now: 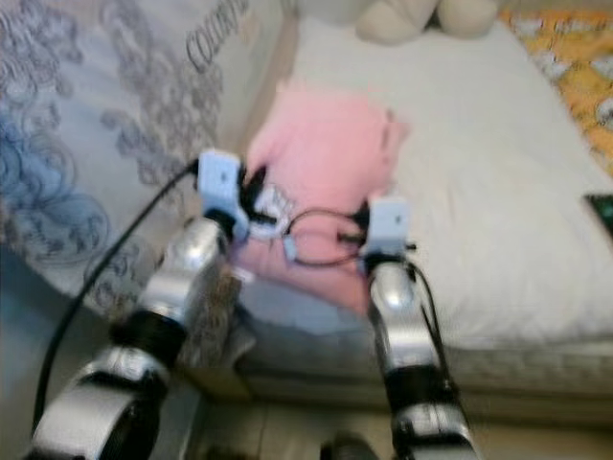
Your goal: Clean up the room
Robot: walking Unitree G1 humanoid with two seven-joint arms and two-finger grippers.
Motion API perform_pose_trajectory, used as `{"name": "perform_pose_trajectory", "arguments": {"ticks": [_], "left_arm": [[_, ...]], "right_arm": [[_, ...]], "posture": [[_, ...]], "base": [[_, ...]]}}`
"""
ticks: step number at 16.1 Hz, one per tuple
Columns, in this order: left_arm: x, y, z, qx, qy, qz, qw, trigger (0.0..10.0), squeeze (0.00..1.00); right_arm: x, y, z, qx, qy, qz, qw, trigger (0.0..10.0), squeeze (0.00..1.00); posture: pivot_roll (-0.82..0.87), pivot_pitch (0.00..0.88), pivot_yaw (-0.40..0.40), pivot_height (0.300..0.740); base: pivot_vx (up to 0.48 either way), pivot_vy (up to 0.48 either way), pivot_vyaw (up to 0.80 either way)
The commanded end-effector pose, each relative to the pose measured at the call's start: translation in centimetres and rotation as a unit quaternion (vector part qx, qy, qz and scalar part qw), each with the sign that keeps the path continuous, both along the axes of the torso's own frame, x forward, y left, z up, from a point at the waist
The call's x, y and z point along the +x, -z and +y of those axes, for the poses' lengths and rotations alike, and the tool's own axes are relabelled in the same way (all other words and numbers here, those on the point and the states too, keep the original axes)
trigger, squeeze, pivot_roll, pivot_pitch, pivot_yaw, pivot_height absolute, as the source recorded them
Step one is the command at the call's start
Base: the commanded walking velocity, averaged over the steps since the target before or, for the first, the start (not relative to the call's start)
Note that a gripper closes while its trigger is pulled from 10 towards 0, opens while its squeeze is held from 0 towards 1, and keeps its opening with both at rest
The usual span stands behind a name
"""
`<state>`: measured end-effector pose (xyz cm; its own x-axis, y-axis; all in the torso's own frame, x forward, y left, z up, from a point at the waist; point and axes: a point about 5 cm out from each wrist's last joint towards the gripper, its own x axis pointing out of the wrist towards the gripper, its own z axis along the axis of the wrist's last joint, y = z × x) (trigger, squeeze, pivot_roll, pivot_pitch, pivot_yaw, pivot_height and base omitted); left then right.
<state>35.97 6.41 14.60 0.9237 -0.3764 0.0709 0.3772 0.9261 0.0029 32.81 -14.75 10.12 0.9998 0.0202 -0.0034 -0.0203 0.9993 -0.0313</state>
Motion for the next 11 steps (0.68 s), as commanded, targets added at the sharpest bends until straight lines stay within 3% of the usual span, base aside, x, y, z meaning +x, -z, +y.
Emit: {"name": "perform_pose_trajectory", "arguments": {"ticks": [1,3,5,11], "left_arm": [[0.21,-0.92,0.22,-0.002,0.003,-0.024,1.000,10.0,0.00],[0.24,-0.94,0.19,0.002,0.005,-0.025,1.000,10.0,0.00],[0.32,-0.87,0.42,-0.007,-0.006,-0.022,1.000,10.0,0.00],[0.59,-0.92,0.71,0.002,-0.011,-0.021,1.000,10.0,0.00]], "right_arm": [[0.31,-1.14,1.05,0.005,-0.015,-0.026,1.000,10.0,0.00],[0.23,-1.08,1.20,0.005,-0.017,-0.026,1.000,10.0,0.00],[0.14,-0.98,1.31,0.005,-0.019,-0.024,1.000,10.0,0.00],[0.24,-1.01,1.09,0.002,-0.017,-0.023,1.000,10.0,0.00]], "posture": [[-0.23,0.000,0.085,0.740],[-0.23,0.000,0.085,0.740],[-0.23,0.000,0.084,0.740],[-0.23,0.000,0.083,0.740]], "base": [[0.240,-0.412,0.00],[0.000,-0.412,0.00],[0.326,-0.332,0.00],[0.000,0.000,0.00]]}}
